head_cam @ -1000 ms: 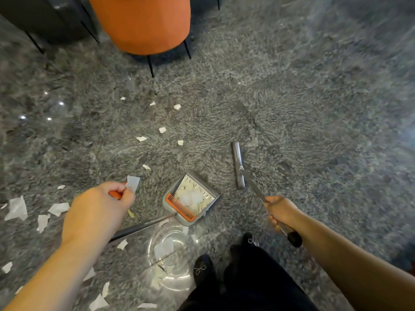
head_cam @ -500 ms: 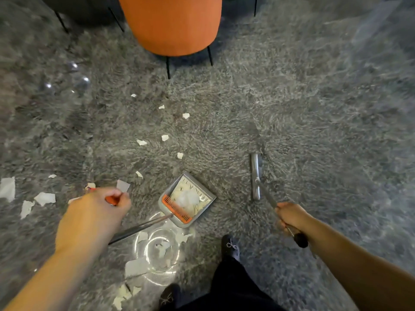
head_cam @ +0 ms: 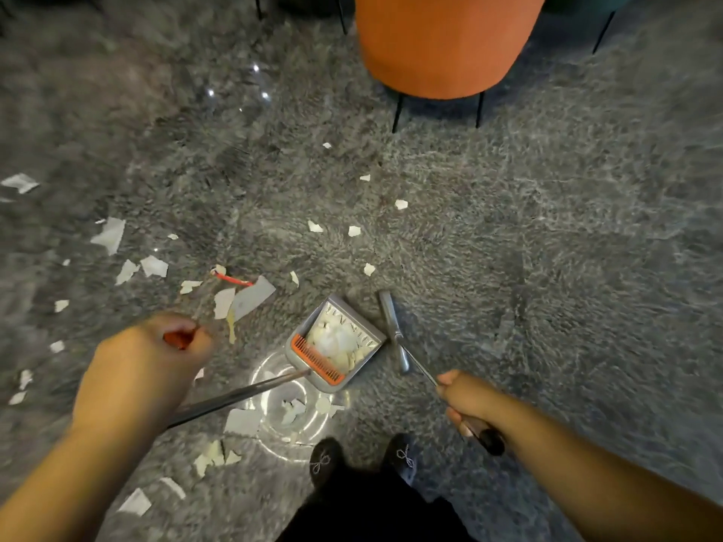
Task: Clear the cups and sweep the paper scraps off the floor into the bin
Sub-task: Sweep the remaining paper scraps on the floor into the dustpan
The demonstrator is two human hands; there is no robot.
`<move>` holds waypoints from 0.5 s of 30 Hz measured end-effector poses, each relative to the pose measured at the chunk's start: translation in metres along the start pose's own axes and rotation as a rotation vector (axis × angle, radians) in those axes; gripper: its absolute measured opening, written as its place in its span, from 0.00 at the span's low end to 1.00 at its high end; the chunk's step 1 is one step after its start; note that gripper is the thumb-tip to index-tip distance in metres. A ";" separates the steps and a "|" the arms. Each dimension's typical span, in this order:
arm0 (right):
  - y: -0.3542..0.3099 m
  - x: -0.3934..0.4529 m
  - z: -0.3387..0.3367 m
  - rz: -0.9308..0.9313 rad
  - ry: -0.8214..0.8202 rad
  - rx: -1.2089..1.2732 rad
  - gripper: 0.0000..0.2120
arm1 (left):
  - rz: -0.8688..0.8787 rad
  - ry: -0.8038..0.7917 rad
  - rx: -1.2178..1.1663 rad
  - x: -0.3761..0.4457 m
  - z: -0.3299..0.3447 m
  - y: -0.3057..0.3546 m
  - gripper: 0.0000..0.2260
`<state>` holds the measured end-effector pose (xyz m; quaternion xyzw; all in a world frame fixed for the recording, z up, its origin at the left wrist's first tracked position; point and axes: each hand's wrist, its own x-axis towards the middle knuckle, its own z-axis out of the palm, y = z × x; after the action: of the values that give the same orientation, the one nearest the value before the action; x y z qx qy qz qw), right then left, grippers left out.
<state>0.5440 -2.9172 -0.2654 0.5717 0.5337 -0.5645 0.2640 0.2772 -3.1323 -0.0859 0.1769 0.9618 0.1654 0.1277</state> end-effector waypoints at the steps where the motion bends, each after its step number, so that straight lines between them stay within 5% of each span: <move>1: -0.006 0.001 0.003 -0.011 -0.007 0.042 0.06 | -0.006 0.009 0.007 0.000 -0.002 -0.003 0.07; 15: -0.112 0.012 0.020 -0.138 0.124 0.130 0.14 | -0.140 0.065 0.037 0.056 -0.045 -0.067 0.10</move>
<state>0.4324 -2.8986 -0.2467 0.5833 0.5493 -0.5783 0.1536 0.1930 -3.1823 -0.0798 0.1060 0.9784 0.1438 0.1042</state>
